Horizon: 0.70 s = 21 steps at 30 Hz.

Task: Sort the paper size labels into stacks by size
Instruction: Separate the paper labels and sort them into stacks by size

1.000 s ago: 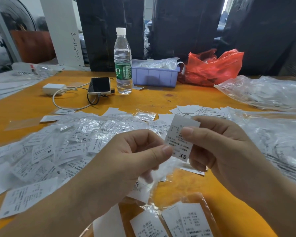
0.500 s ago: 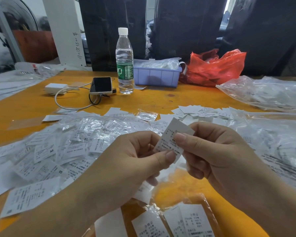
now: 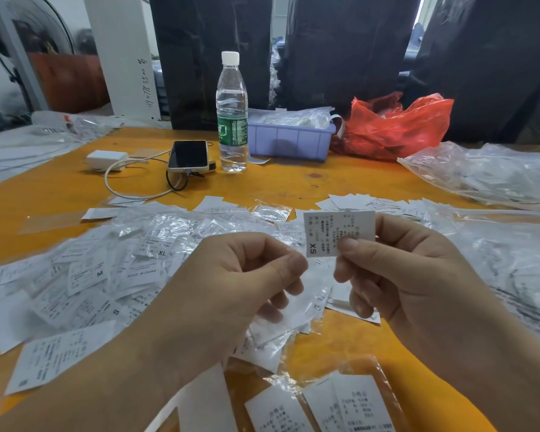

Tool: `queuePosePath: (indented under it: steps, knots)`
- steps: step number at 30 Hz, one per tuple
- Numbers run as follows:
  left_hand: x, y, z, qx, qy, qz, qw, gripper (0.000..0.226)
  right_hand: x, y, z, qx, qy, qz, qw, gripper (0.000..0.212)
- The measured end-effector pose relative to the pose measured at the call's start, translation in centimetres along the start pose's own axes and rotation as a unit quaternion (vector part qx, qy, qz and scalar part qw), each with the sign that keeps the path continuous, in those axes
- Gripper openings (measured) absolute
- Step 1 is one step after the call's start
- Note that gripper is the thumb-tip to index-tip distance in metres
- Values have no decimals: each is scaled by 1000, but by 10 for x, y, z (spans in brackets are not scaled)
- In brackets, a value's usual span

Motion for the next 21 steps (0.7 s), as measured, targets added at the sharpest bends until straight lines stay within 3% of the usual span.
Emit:
queuePosePath:
  steps: [9,21]
  knots:
    - [0,0,2,-12,5,4,1000,25,-1,2,-2,42,19,19,999,13]
    - [1,2,1,-18,11,-1,1000,25,-3,1,-4,1,-4,-1,1000,15]
Point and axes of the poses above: each hand's wrist, its own y-axis towards the middle knuckle, its own z-axis out of the palm, x = y × z, the point moved 1 cm from there along y, towards the middle knuckle, and after that the axes turned 7 degrees about z, right-handed, at the moved point
